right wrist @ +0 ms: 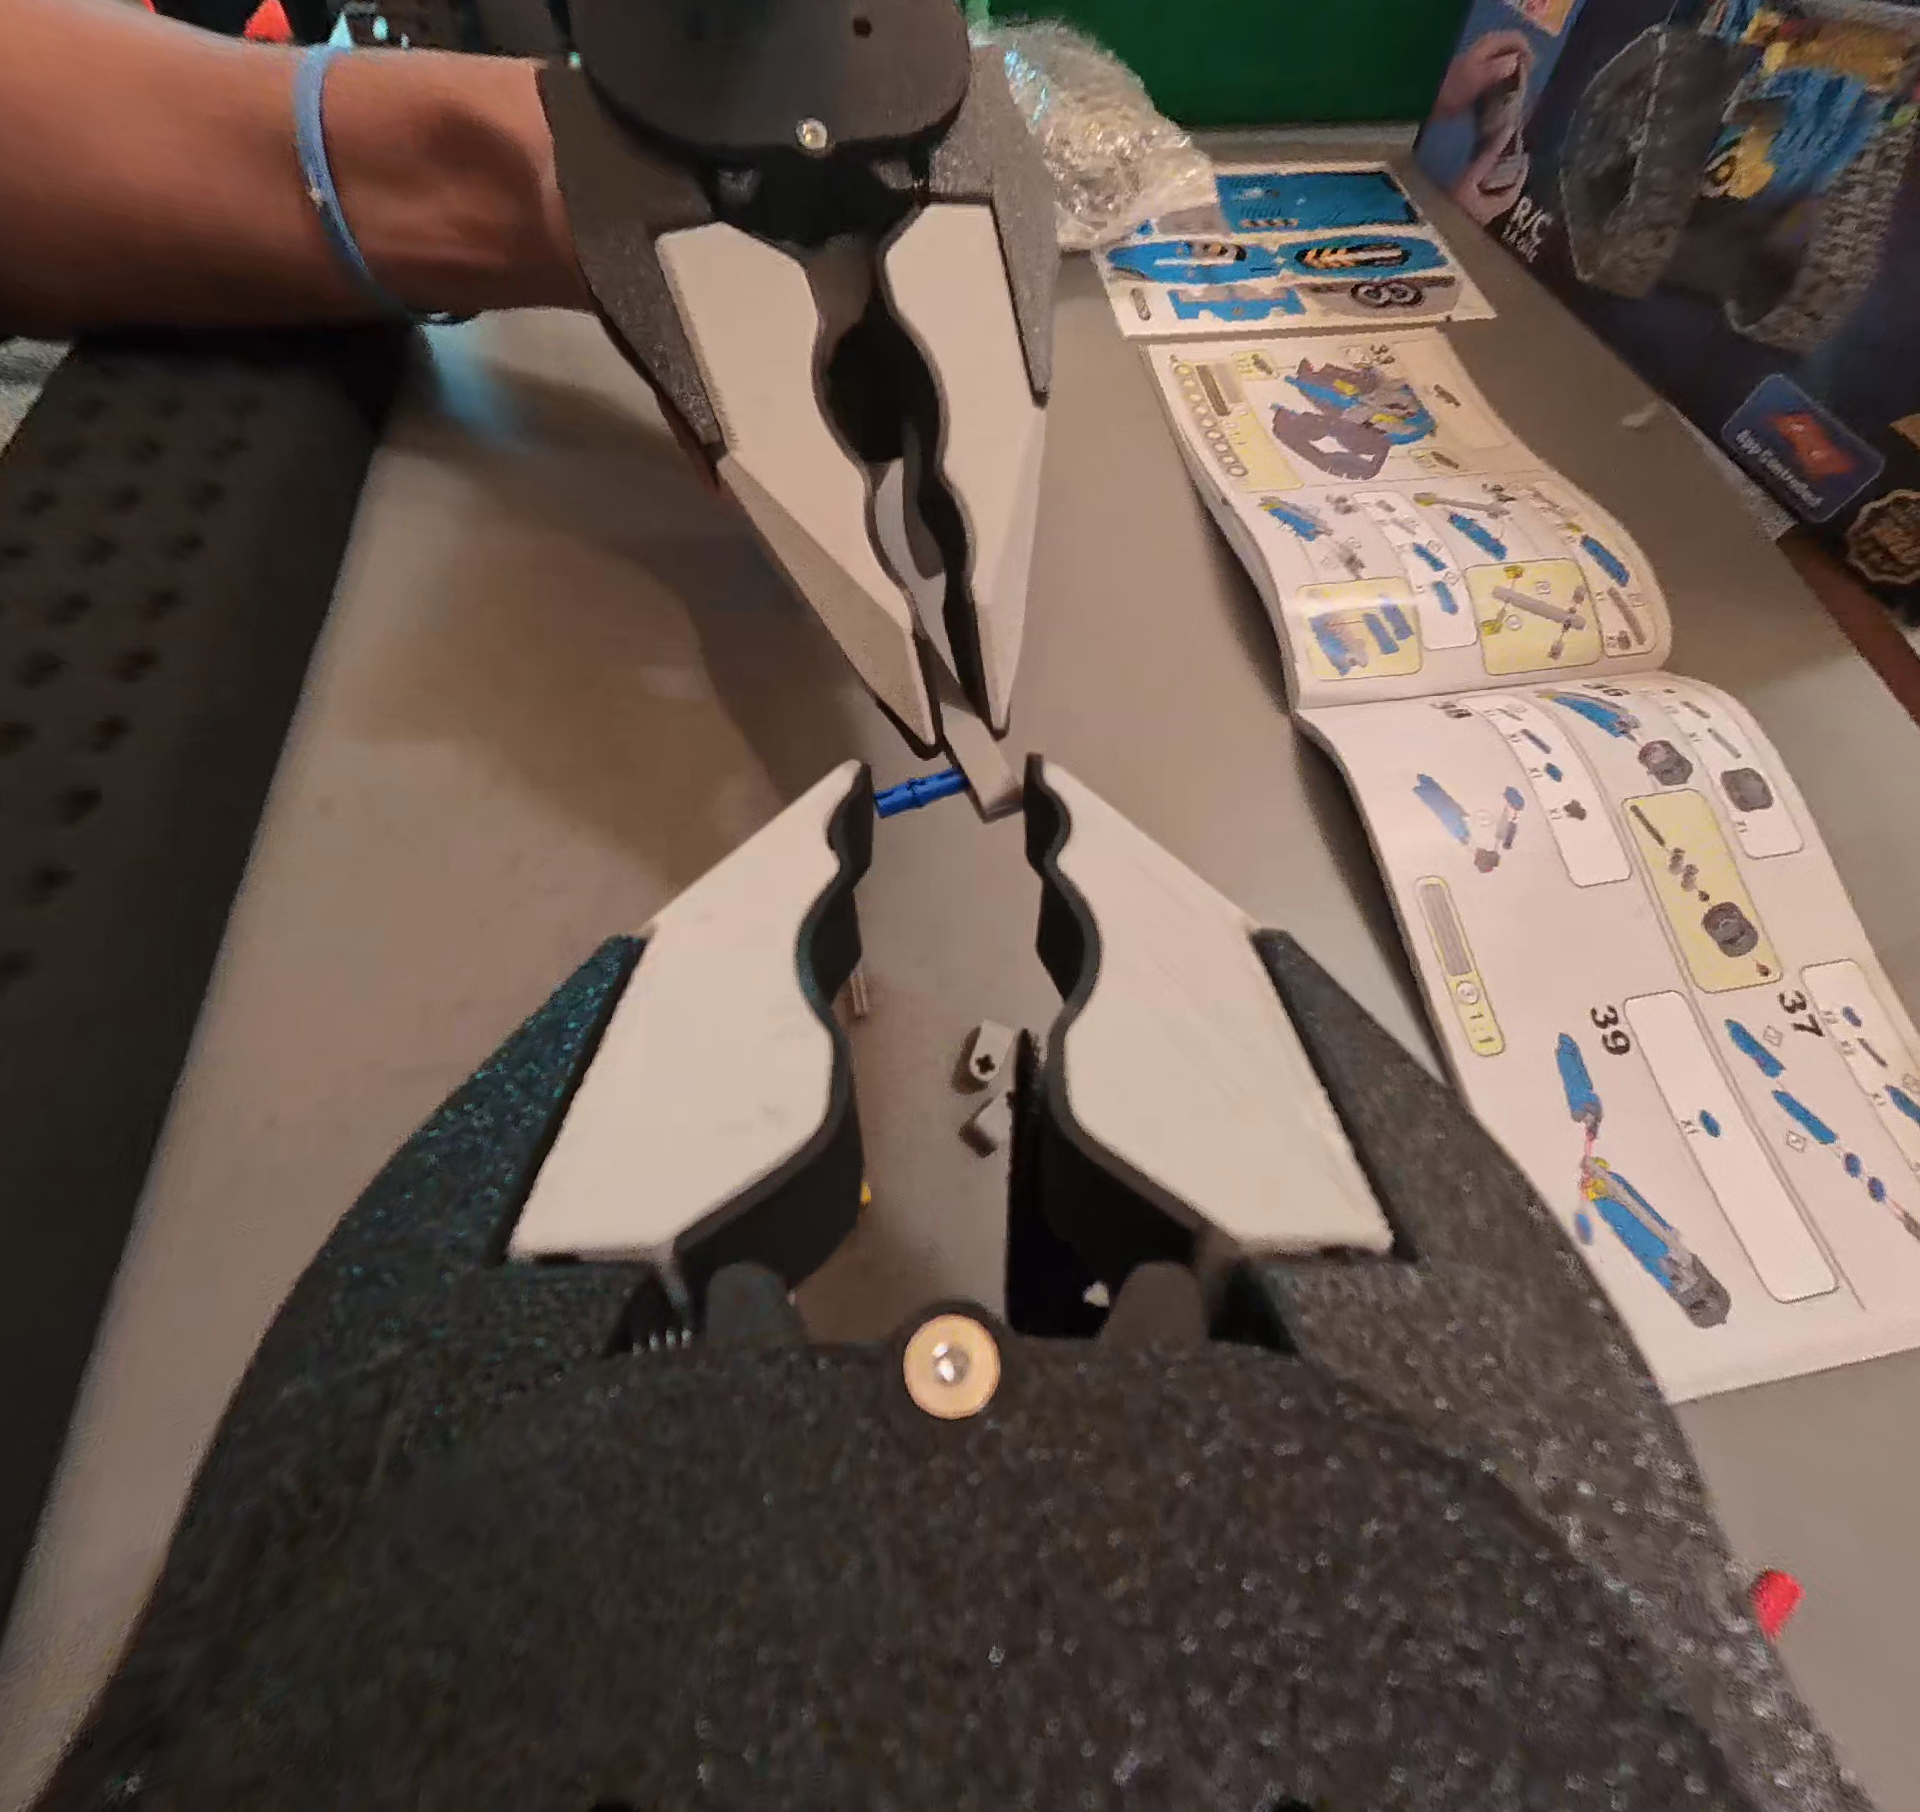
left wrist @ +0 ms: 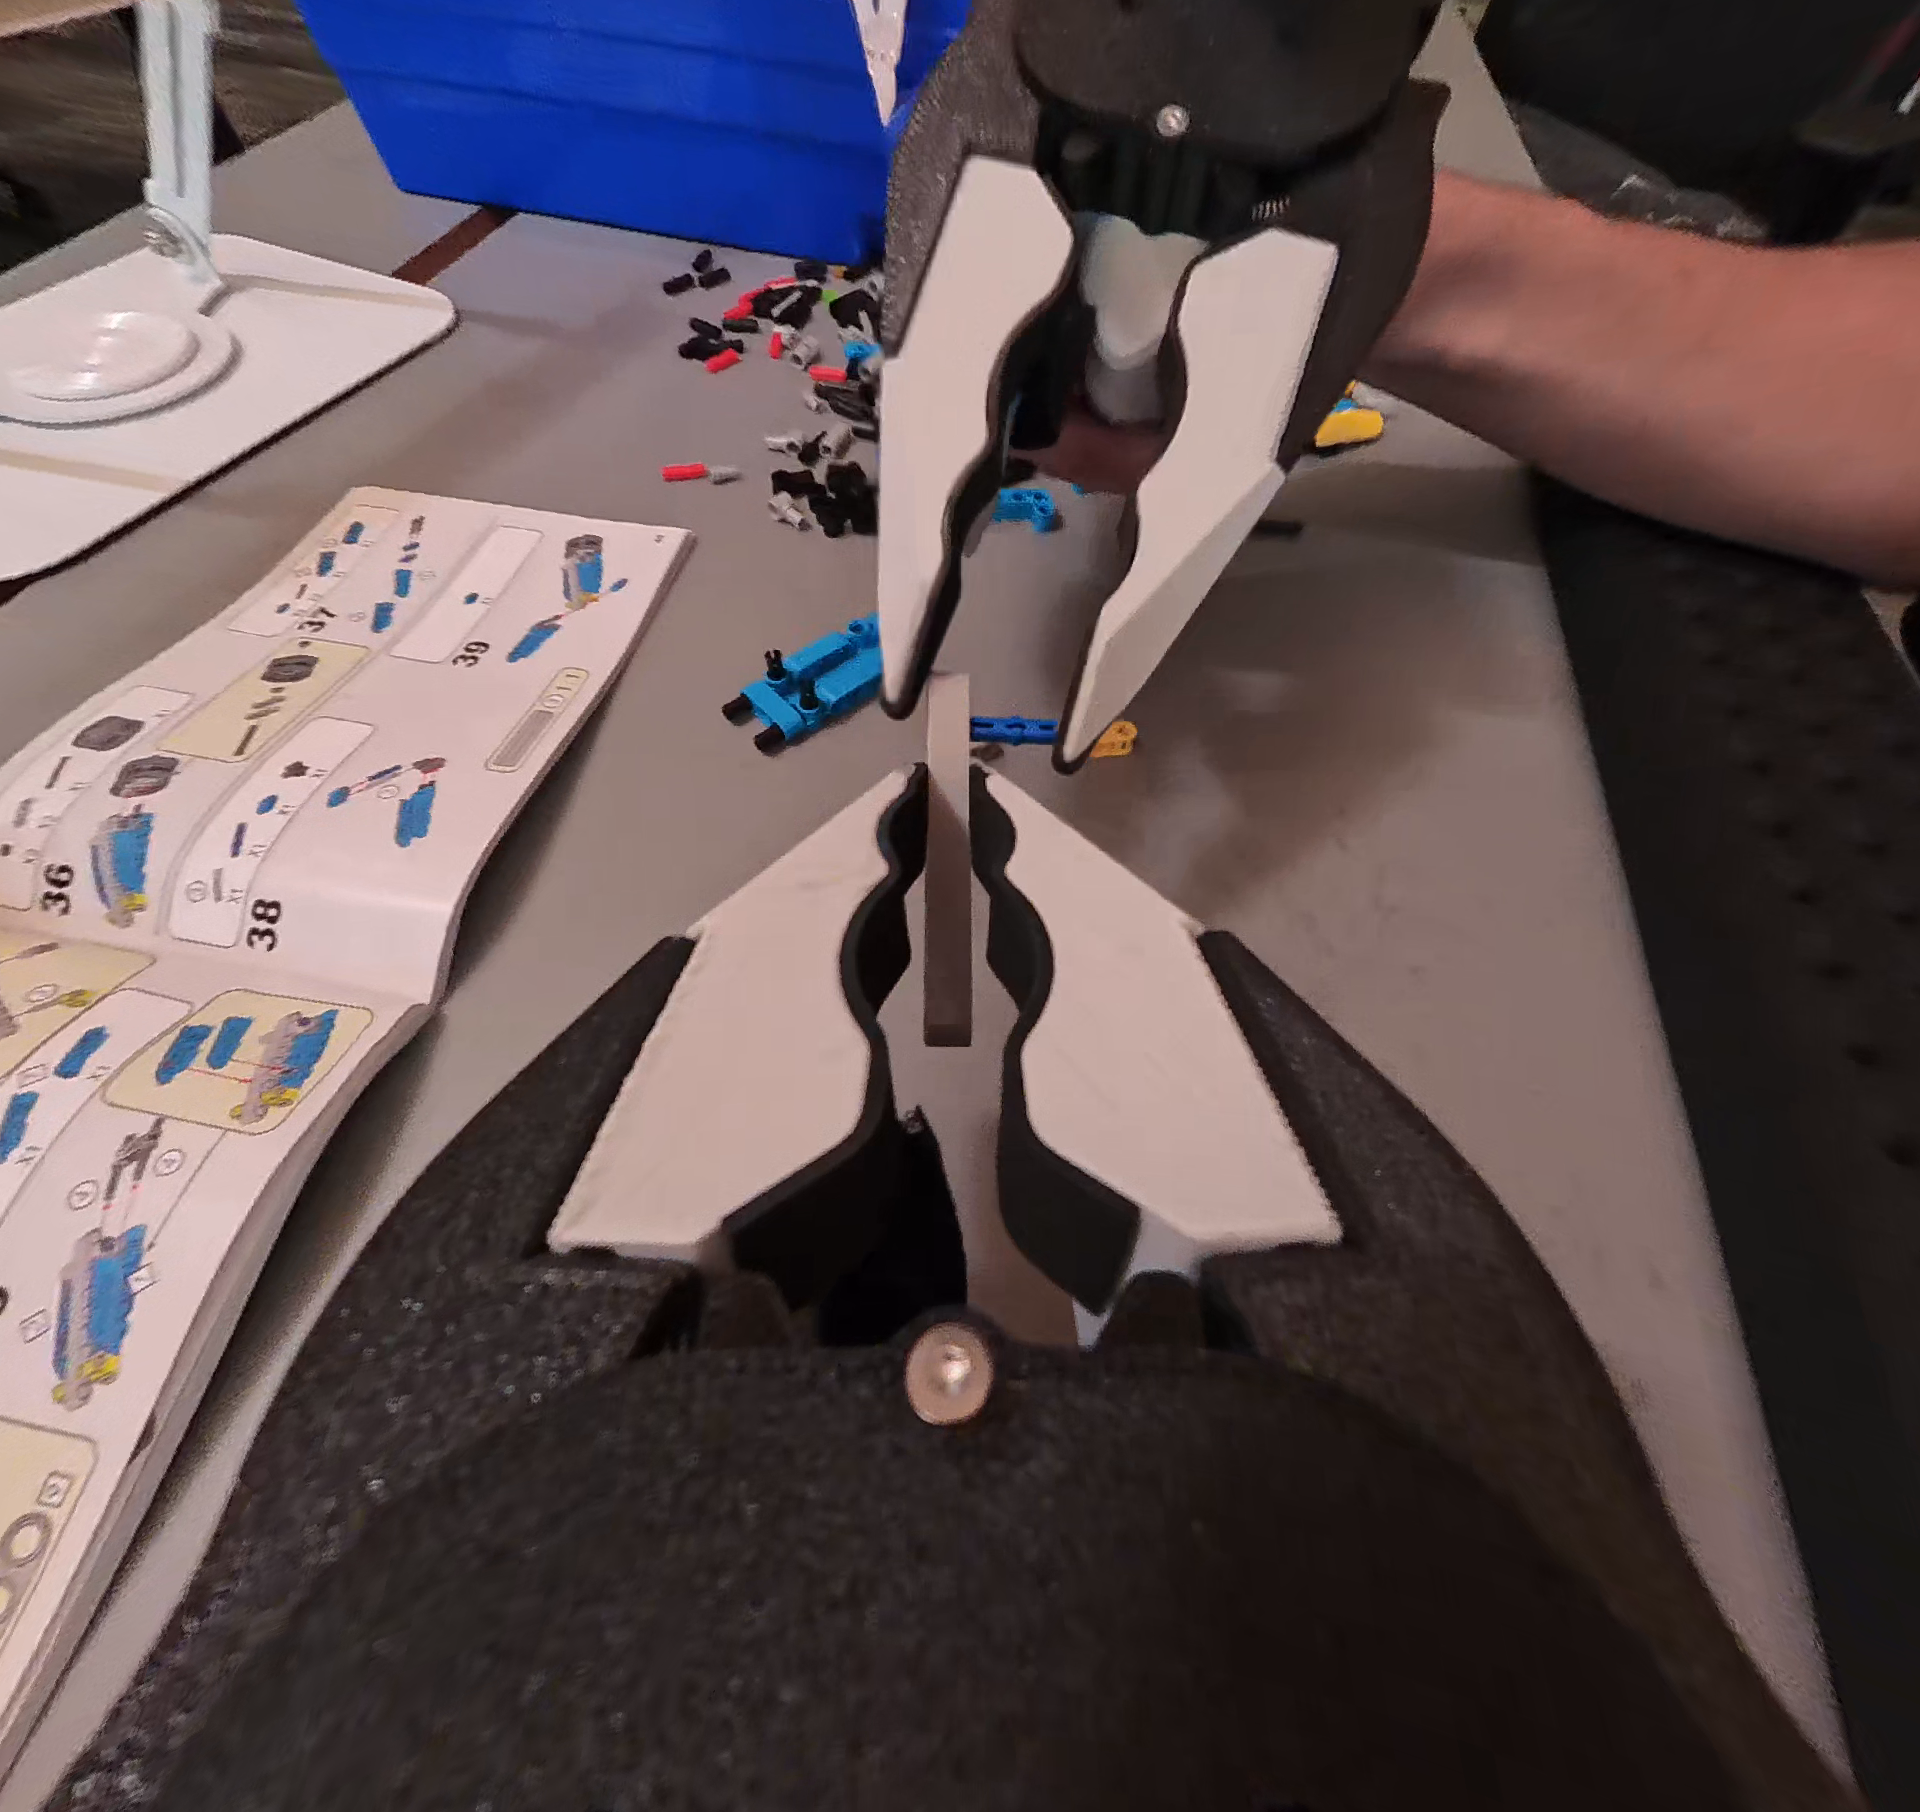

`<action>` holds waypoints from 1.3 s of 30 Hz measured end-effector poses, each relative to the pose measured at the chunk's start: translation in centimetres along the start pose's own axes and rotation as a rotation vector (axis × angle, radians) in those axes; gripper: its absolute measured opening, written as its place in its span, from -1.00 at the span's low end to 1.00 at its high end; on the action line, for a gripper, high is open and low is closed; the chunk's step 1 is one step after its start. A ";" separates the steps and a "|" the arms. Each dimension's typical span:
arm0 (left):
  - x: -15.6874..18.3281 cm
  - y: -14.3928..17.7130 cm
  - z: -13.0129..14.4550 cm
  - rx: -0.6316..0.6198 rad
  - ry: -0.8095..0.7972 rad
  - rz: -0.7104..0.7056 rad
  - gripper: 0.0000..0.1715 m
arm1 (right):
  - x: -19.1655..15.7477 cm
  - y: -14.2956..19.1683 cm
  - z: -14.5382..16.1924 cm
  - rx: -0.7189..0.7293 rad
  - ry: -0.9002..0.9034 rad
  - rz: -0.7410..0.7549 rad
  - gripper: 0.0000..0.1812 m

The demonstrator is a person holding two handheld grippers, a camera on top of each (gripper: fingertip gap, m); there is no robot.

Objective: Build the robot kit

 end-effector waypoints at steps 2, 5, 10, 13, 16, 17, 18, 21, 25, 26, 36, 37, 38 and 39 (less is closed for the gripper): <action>0.1 -0.1 0.2 -0.010 -0.003 0.005 -0.92 | -0.1 -0.1 0.3 -0.022 -0.012 -0.014 -0.68; 0.2 -0.3 0.3 -0.020 0.007 0.010 -0.93 | -0.1 -0.2 0.5 -0.047 -0.029 -0.039 -0.69; 0.3 -0.2 0.2 -0.002 0.027 0.037 -0.93 | -0.2 -0.2 0.2 -0.059 0.030 -0.010 -0.71; 1.2 -0.2 -0.2 0.017 0.021 0.078 -0.93 | -0.4 0.6 -0.7 0.007 0.049 -0.030 -0.90; 1.1 -0.2 -0.1 0.010 0.012 0.075 -0.93 | -0.5 0.4 -0.6 0.011 0.028 -0.039 -0.90; 1.1 -0.1 -0.2 0.016 0.016 0.078 -0.93 | -0.5 0.5 -0.7 0.019 0.023 -0.036 -0.90; 1.1 -0.1 -0.3 0.020 0.013 0.075 -0.93 | -0.5 0.6 -0.7 0.031 0.007 -0.042 -0.89; 0.5 -0.2 0.2 -0.018 -0.019 0.023 -0.92 | -0.3 1.1 -0.6 0.048 -0.056 -0.073 -0.65; 0.4 -0.2 0.1 -0.009 -0.008 0.028 -0.93 | -0.5 0.4 0.4 -0.021 -0.069 -0.084 -0.56; 0.5 -0.2 0.1 -0.012 -0.009 0.032 -0.93 | -0.7 0.1 0.6 -0.042 -0.057 -0.084 -0.60; 1.0 -0.6 0.3 -0.030 -0.027 0.029 -0.93 | -0.7 0.1 0.4 -0.051 -0.012 -0.083 -0.72; 1.3 -0.7 0.2 -0.030 -0.026 0.040 -0.93 | -0.8 0.2 0.1 -0.034 -0.004 -0.085 -0.75; 1.5 -0.9 0.4 -0.042 -0.032 0.048 -0.93 | -1.0 0.1 0.0 -0.034 -0.007 -0.100 -0.76; 1.7 -1.2 0.6 -0.060 -0.042 0.051 -0.93 | -1.2 -0.1 0.2 -0.048 -0.006 -0.112 -0.76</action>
Point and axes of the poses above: each gripper's, where its closed fingertips meet, y back along the fingers, z out of its underside, x = y × z across the jaws, the point moved 4 cm from there along y, back along the fingers, and after that the axes turned 3 degrees about z, right-handed, at the moved point
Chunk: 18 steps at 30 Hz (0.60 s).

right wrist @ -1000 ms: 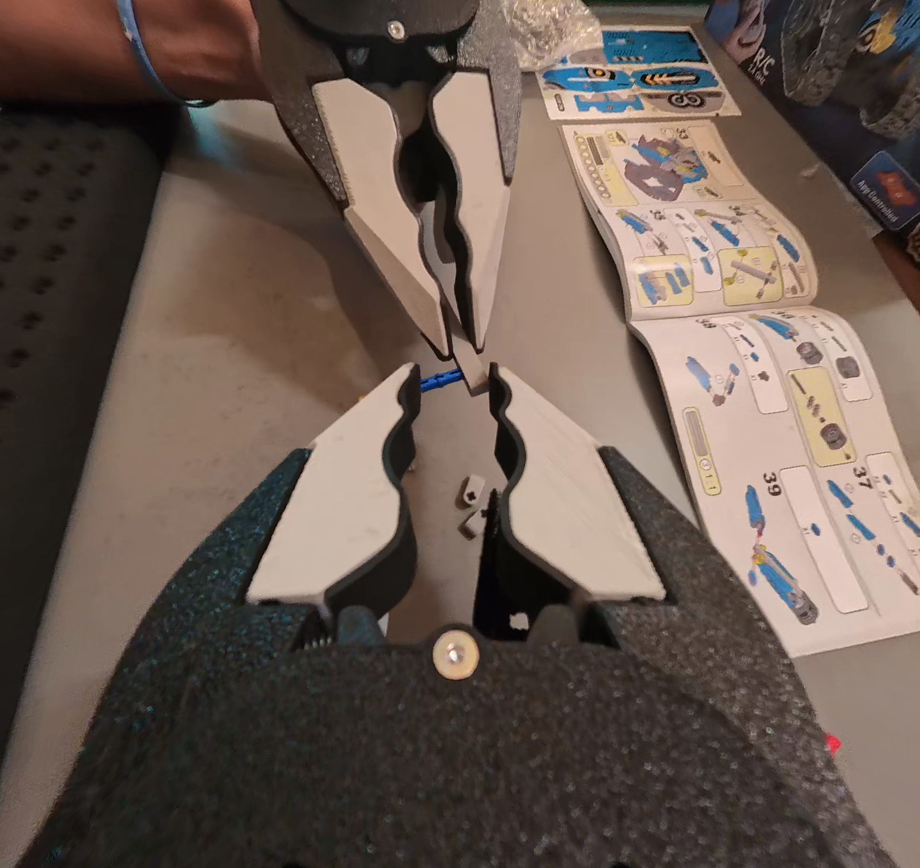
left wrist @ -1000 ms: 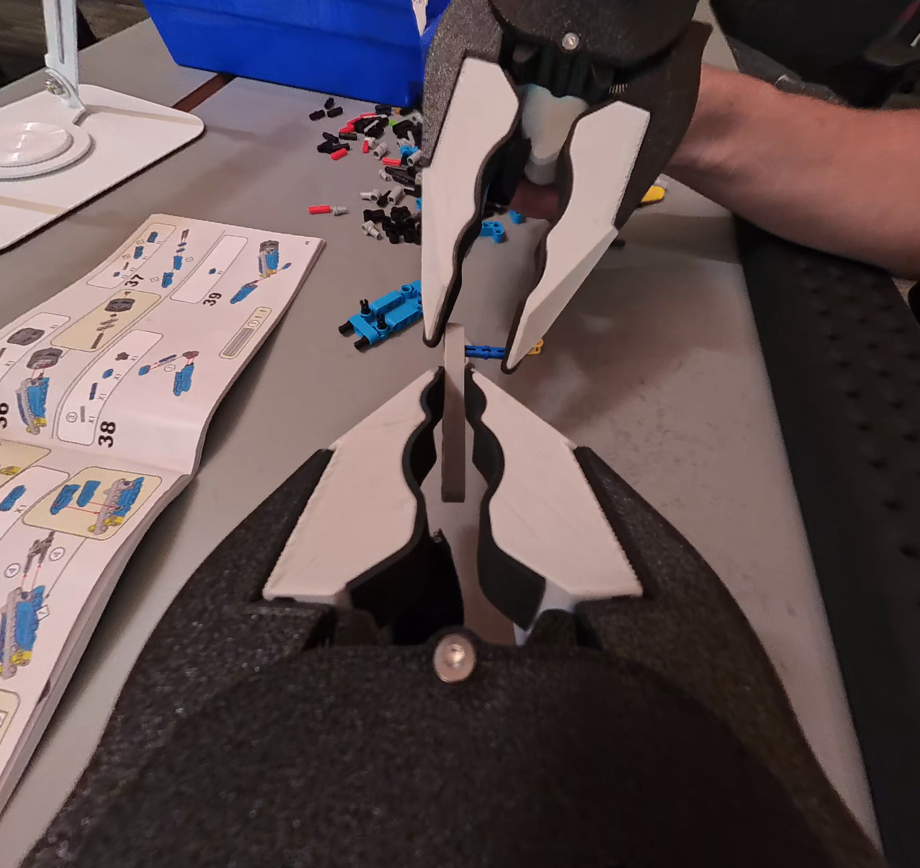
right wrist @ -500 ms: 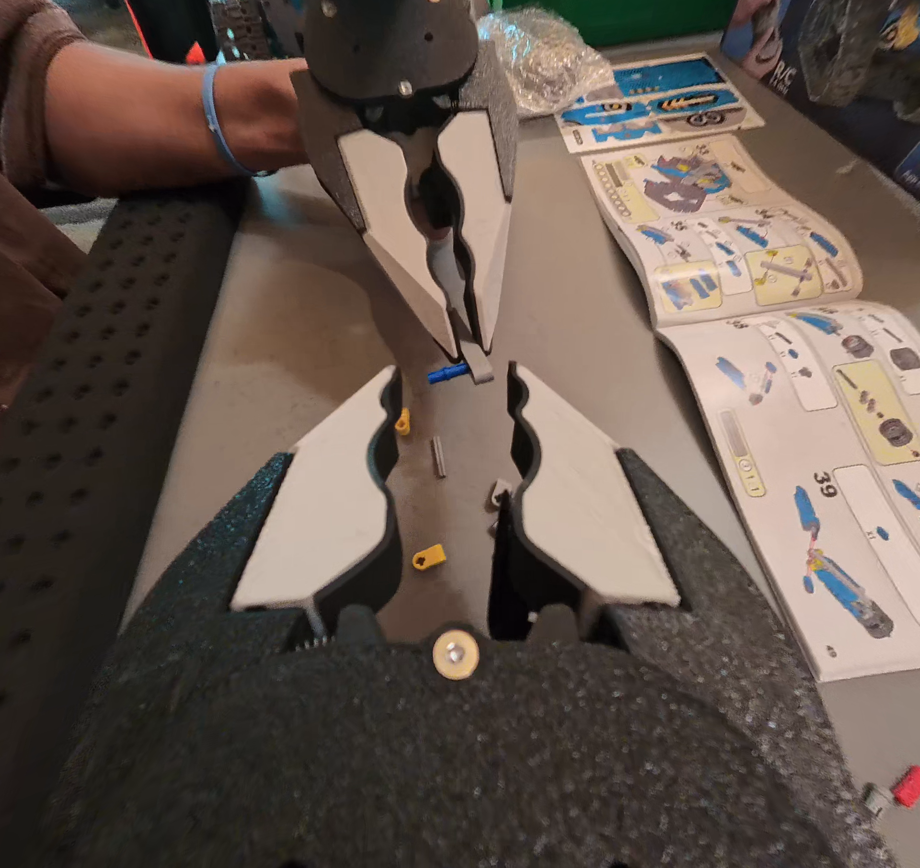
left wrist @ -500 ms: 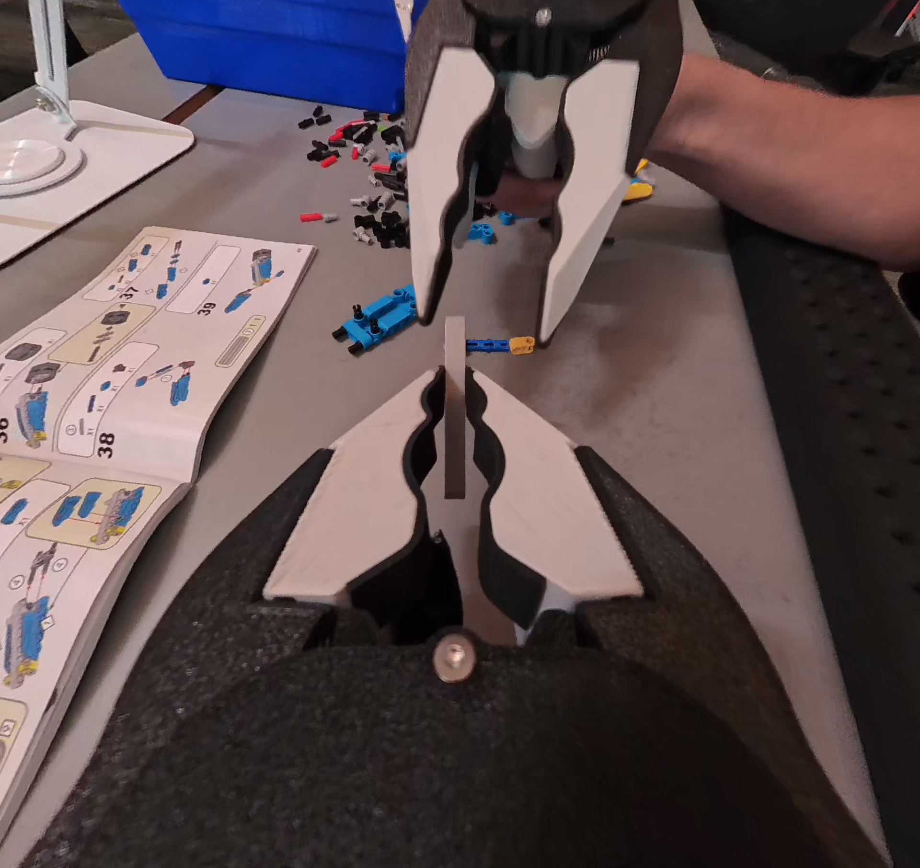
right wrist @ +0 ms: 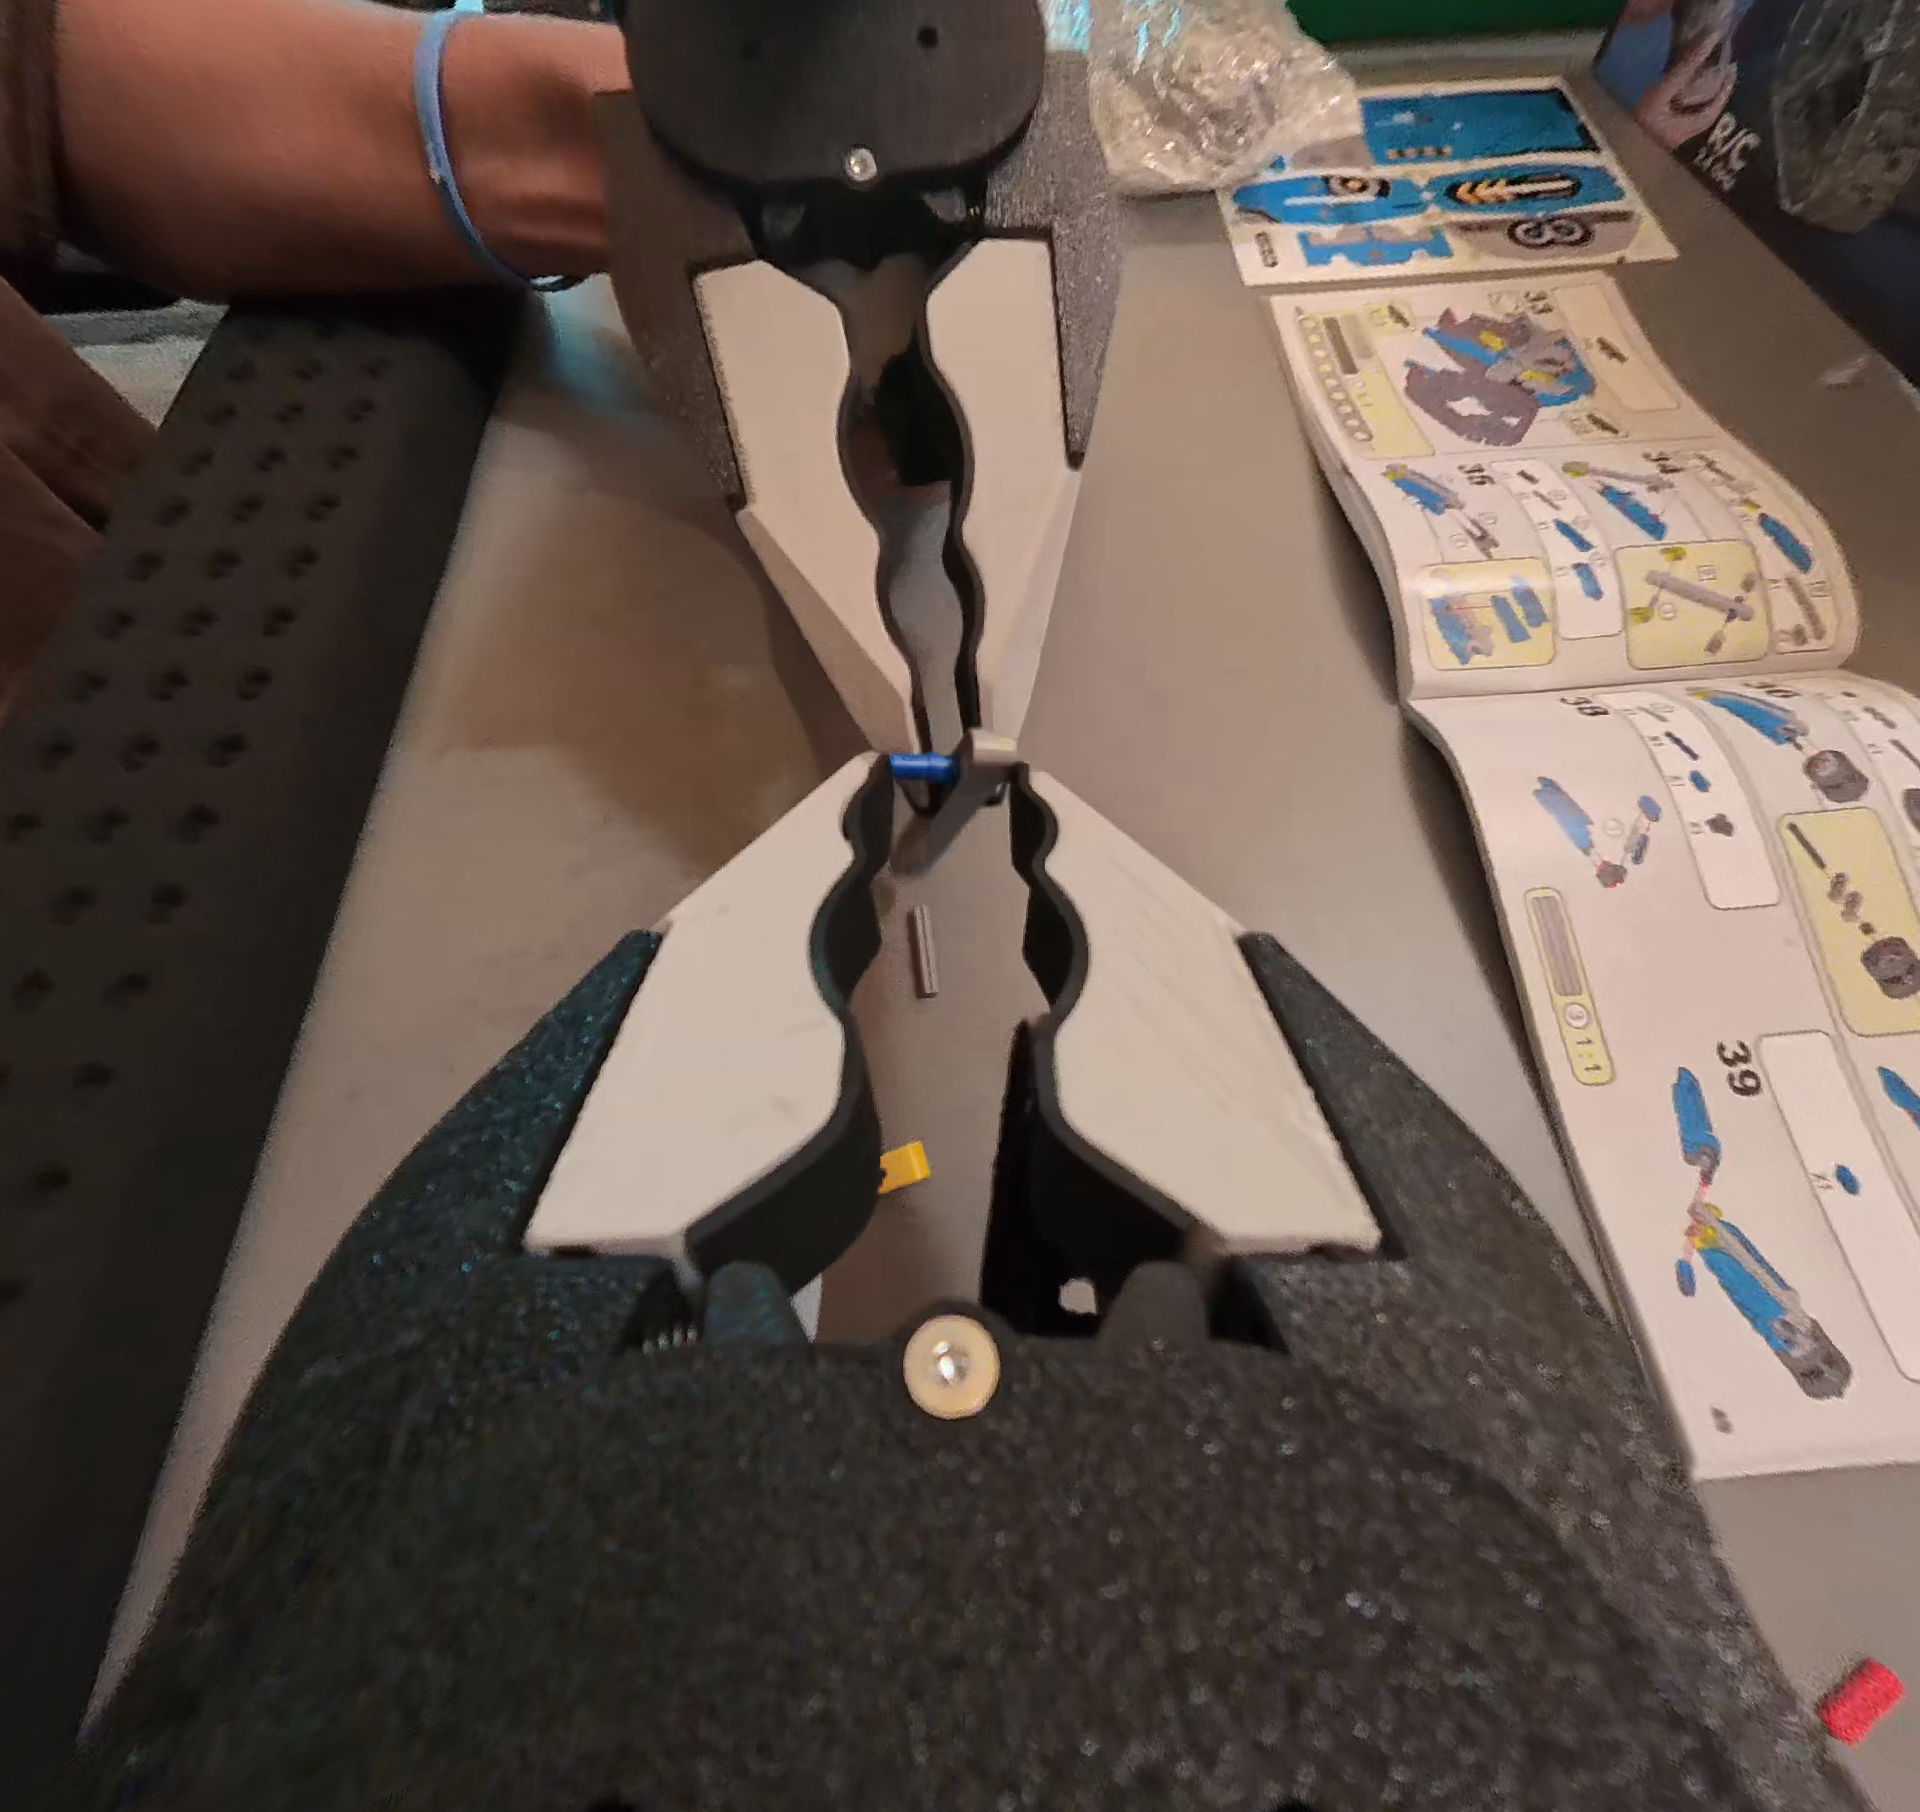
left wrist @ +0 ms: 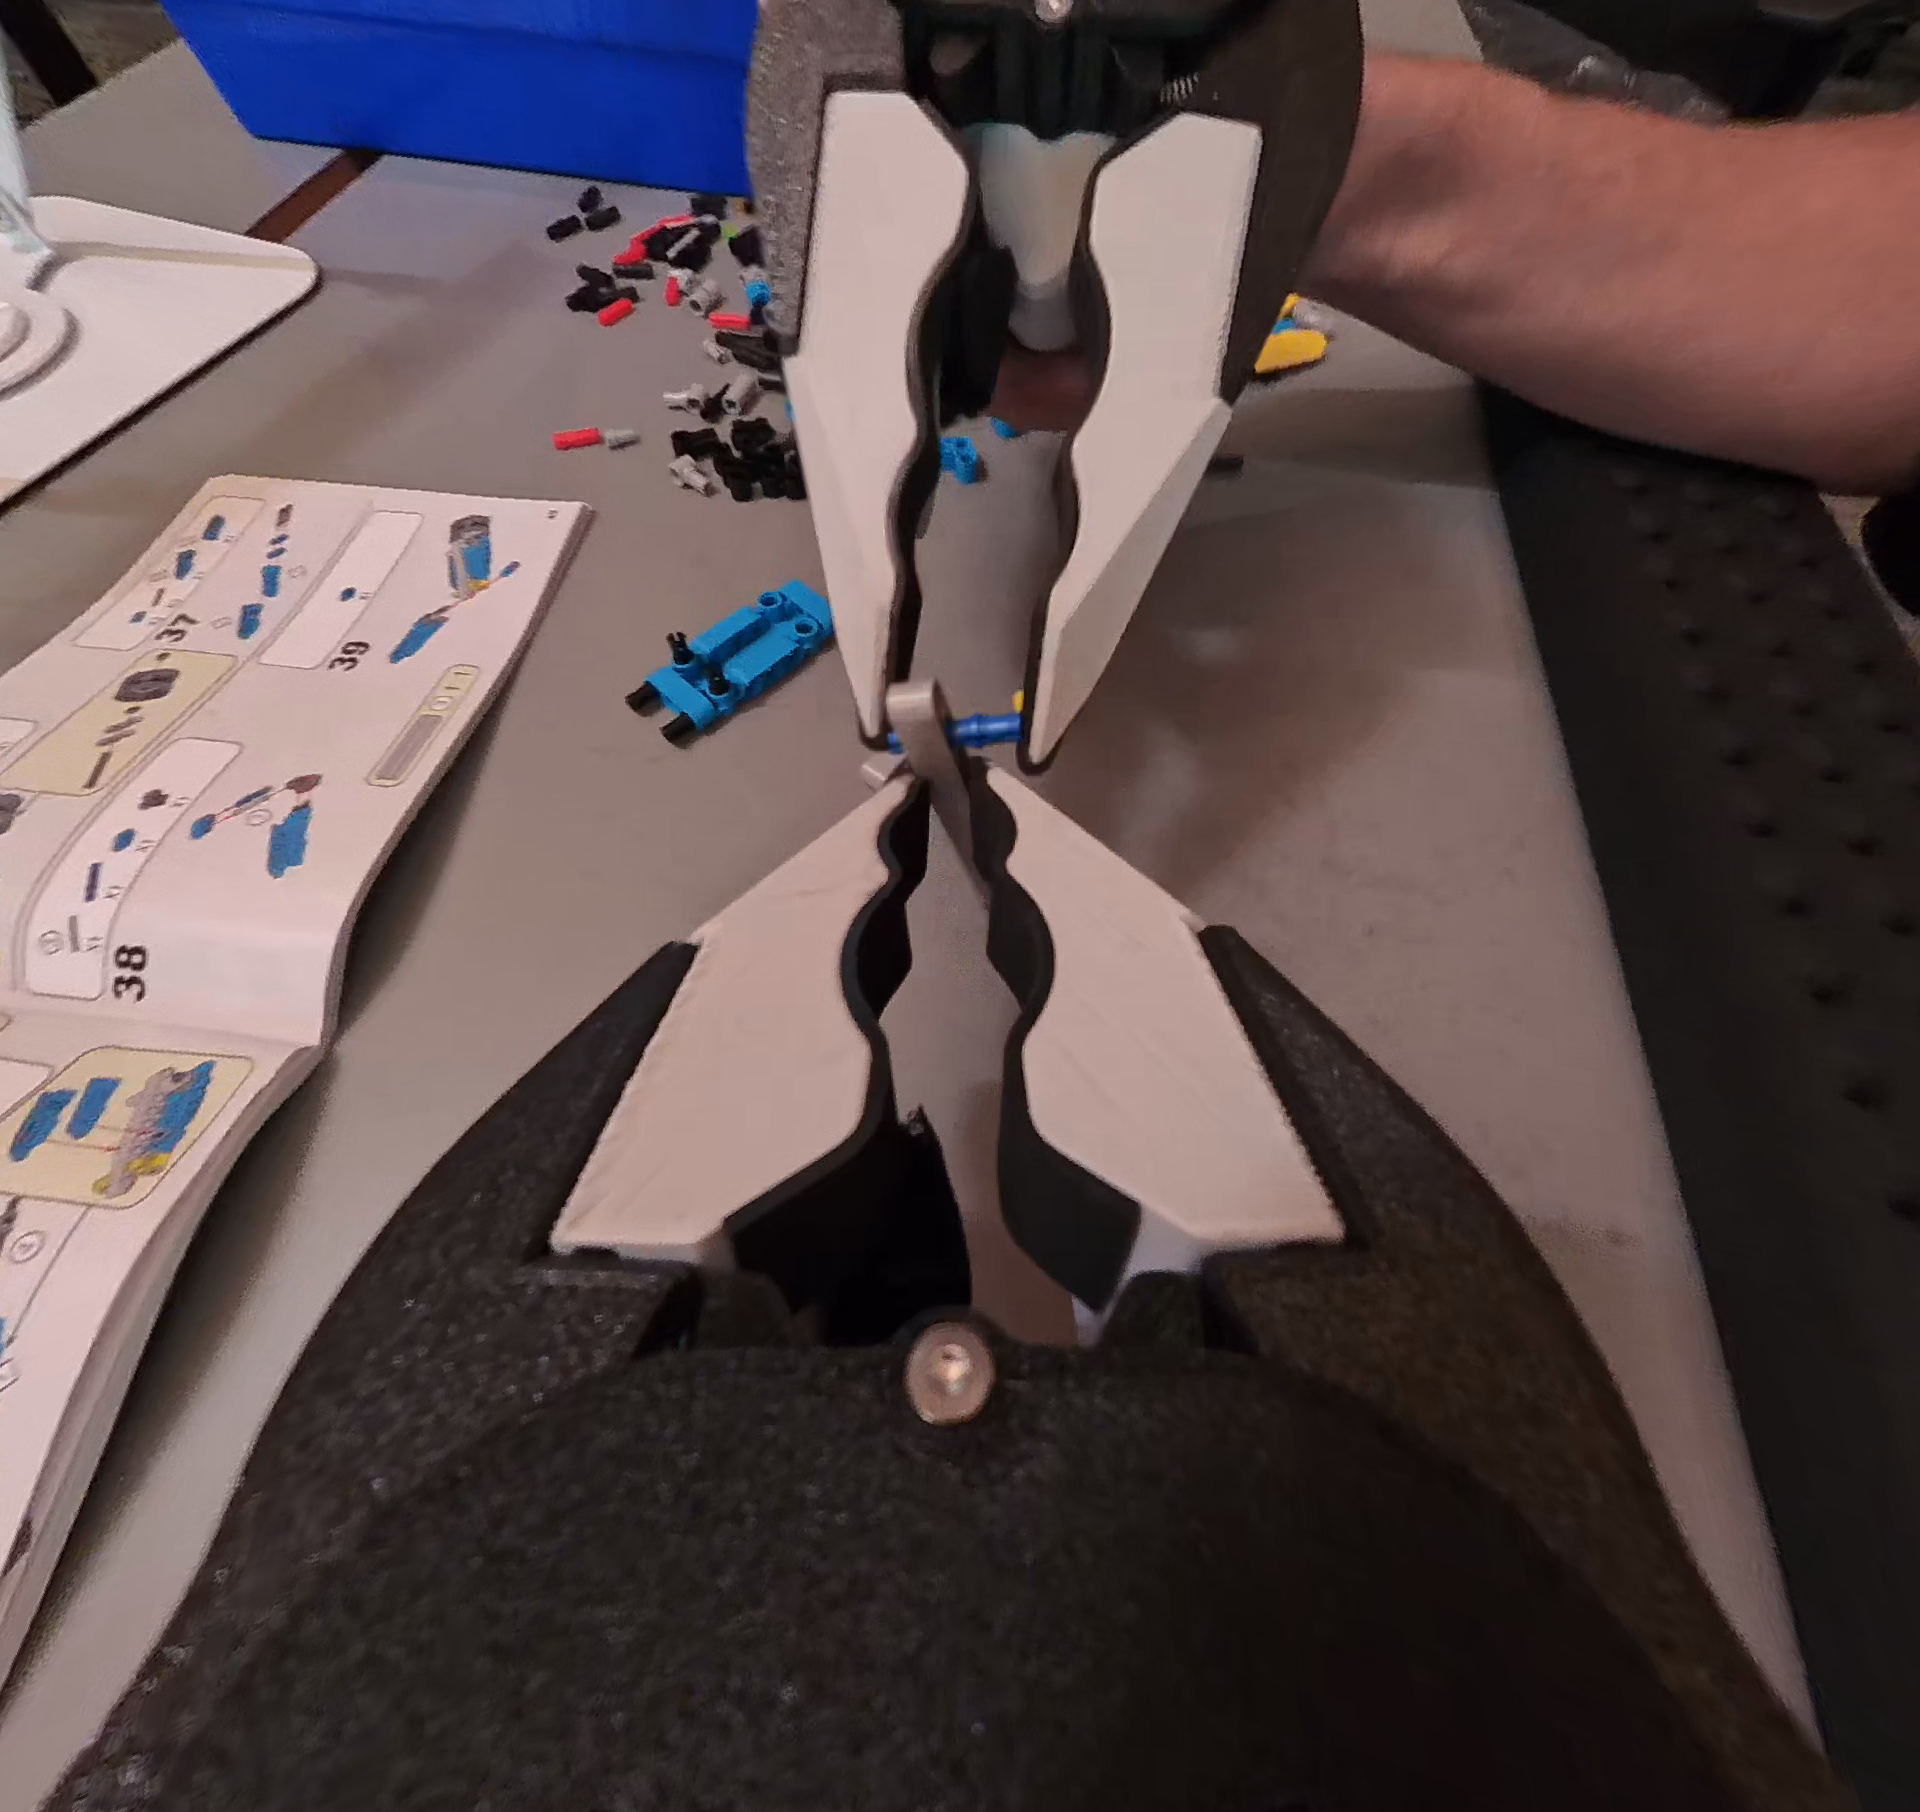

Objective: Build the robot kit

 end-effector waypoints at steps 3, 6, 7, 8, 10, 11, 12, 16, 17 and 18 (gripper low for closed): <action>-0.2 -0.2 0.4 -0.018 -0.004 -0.015 -0.93 | 0.2 -0.4 0.6 0.006 -0.010 -0.014 -0.76; -0.4 0.4 -0.2 0.028 0.018 0.004 -0.93 | 0.4 0.0 0.1 0.057 -0.043 -0.040 -0.76; -0.5 0.6 -0.4 0.048 0.032 0.001 -0.92 | 0.5 0.1 0.0 0.081 -0.056 -0.043 -0.75; -0.7 0.8 -0.7 0.077 0.053 -0.006 -0.92 | 0.7 0.3 -0.2 0.112 -0.073 -0.035 -0.75; -1.0 1.4 -1.6 0.150 0.087 -0.003 -0.92 | 1.0 1.0 -0.9 0.184 -0.095 -0.025 -0.75; -1.1 1.6 -2.0 0.183 0.102 -0.002 -0.91 | 1.2 1.3 -1.3 0.217 -0.110 -0.029 -0.75; -1.3 1.7 -2.1 0.200 0.114 -0.004 -0.81 | 1.2 1.7 -1.6 0.251 -0.123 -0.046 -0.75; -0.9 1.4 -2.3 0.199 0.113 0.022 -0.77 | 0.7 1.5 -2.1 0.291 -0.104 -0.062 -0.74; -0.7 1.3 -2.2 0.194 0.095 0.023 -0.91 | 0.7 1.2 -1.9 0.268 -0.095 -0.049 -0.74; -0.8 1.1 -2.1 0.176 0.081 0.002 -0.92 | 0.8 1.1 -1.8 0.253 -0.085 -0.039 -0.74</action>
Point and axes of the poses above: each gripper's, where its closed fingertips meet, y back along the fingers, z out of its underside, x = y × z across the jaws, the point moved 4 cm from there along y, back along the fingers, and after that the axes turned 3 degrees about z, right-handed, at the moved point
